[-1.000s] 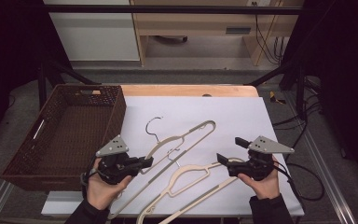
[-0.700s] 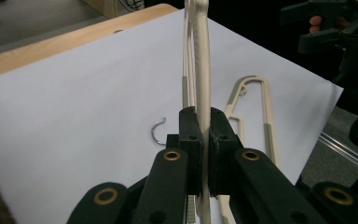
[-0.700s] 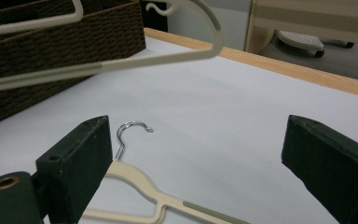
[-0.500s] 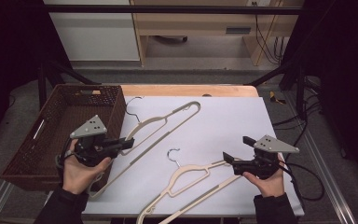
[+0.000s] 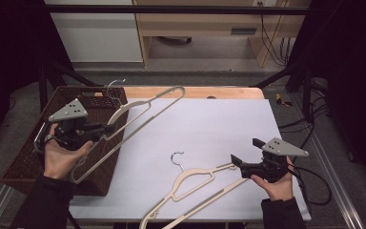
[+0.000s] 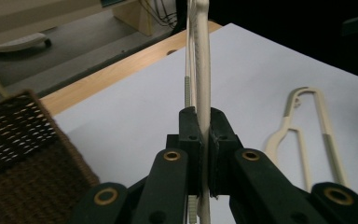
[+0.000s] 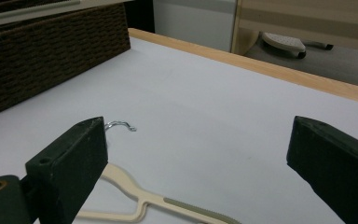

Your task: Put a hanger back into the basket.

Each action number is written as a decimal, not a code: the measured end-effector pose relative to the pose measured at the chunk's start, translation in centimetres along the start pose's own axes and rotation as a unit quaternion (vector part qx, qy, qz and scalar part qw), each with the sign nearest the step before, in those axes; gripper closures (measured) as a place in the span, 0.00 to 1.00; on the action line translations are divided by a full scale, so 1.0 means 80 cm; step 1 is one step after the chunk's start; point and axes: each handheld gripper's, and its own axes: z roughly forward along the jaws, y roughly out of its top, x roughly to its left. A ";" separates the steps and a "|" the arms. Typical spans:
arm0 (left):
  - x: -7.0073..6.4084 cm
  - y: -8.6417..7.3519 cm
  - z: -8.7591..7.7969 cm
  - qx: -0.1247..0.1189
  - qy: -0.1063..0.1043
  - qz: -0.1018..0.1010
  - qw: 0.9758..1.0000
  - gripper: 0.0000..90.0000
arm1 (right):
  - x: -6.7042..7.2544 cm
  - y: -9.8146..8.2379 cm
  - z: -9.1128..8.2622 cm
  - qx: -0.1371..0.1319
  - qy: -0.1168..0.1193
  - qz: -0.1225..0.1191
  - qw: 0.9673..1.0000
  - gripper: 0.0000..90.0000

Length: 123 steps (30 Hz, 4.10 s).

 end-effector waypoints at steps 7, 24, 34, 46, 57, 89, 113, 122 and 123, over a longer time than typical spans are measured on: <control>0.038 -0.008 -0.014 0.003 0.032 -0.005 0.999 0.96 | 0.001 -0.001 0.002 0.005 -0.003 -0.002 1.000 0.07; 0.115 -0.050 -0.065 0.002 0.078 -0.043 0.996 0.96 | 0.000 -0.001 0.002 0.008 -0.005 -0.004 1.000 0.07; 0.140 -0.066 -0.076 0.012 0.096 -0.051 0.994 0.96 | 0.000 -0.001 0.004 0.011 -0.005 -0.005 1.000 0.07; 0.165 -0.094 -0.065 0.038 0.108 -0.068 0.991 0.96 | 0.000 -0.001 0.004 0.012 -0.004 -0.006 1.000 0.07; 0.172 -0.137 -0.056 0.052 0.097 -0.100 0.989 0.96 | 0.002 -0.003 0.007 0.019 -0.001 -0.010 1.000 0.07; 0.183 -0.163 -0.035 0.131 0.204 -0.147 0.959 0.69 | 0.005 -0.005 0.013 0.029 0.001 -0.010 1.000 0.08; 0.027 -0.105 -0.028 -0.078 0.086 -0.079 0.990 0.18 | 0.008 0.001 0.011 0.016 0.004 -0.005 1.000 0.07; -0.026 -0.107 0.002 -0.081 0.043 -0.047 0.995 0.10 | 0.018 0.008 0.017 0.016 0.009 -0.004 1.000 0.06; -0.031 -0.108 0.004 -0.082 0.040 -0.047 0.995 0.10 | 0.019 0.009 0.018 0.016 0.009 -0.001 1.000 0.06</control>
